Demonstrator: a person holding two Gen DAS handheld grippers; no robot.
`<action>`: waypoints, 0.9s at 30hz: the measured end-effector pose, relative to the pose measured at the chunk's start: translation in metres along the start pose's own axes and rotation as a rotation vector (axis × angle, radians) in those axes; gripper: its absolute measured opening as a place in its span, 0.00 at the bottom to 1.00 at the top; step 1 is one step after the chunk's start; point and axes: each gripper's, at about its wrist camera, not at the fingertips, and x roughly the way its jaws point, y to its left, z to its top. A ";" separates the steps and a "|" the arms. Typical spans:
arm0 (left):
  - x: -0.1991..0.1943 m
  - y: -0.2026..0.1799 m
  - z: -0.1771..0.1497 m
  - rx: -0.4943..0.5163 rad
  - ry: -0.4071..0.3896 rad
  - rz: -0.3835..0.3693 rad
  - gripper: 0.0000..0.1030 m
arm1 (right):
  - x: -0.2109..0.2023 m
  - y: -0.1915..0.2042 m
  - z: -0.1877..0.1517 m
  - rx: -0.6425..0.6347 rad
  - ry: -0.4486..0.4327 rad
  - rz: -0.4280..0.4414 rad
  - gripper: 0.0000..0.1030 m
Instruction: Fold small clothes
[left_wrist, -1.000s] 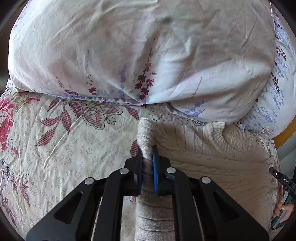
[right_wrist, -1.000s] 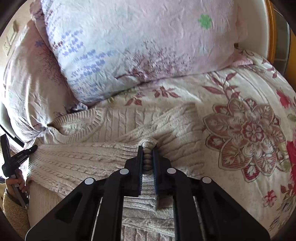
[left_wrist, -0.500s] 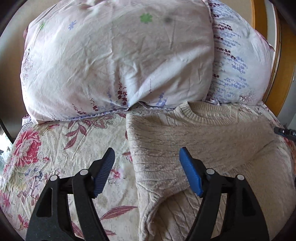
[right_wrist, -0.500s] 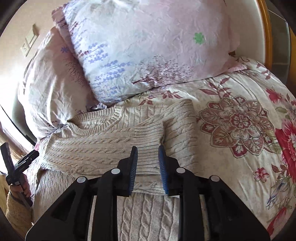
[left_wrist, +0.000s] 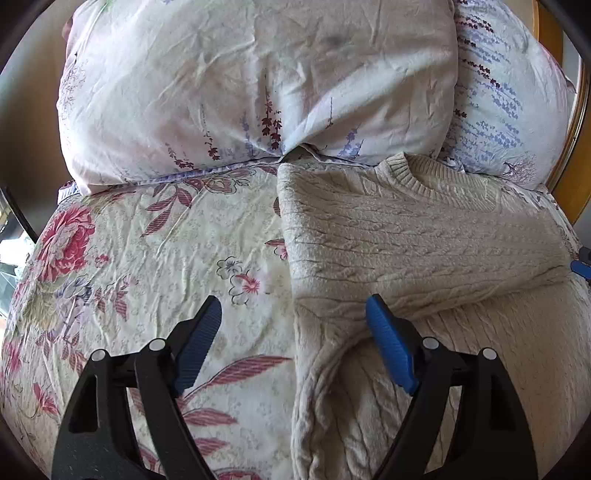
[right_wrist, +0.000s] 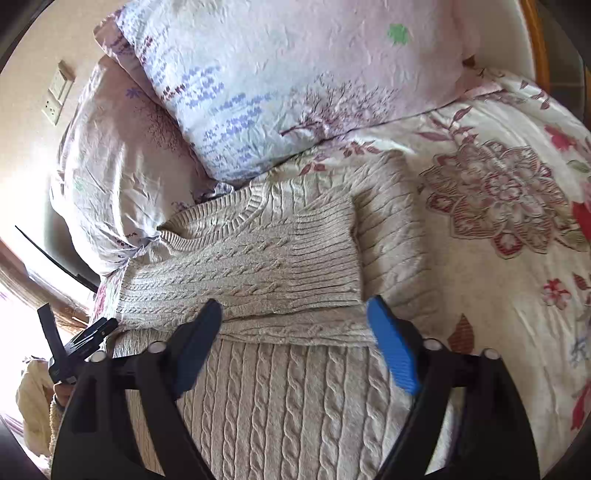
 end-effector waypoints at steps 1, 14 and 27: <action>-0.011 0.002 -0.005 -0.005 -0.010 -0.008 0.84 | -0.012 0.001 -0.003 -0.020 -0.032 -0.015 0.92; -0.106 0.028 -0.099 -0.114 -0.108 -0.122 0.98 | -0.097 -0.031 -0.064 -0.039 -0.063 -0.066 0.99; -0.123 0.009 -0.170 -0.173 -0.036 -0.199 0.98 | -0.113 -0.046 -0.132 -0.019 0.003 -0.067 0.80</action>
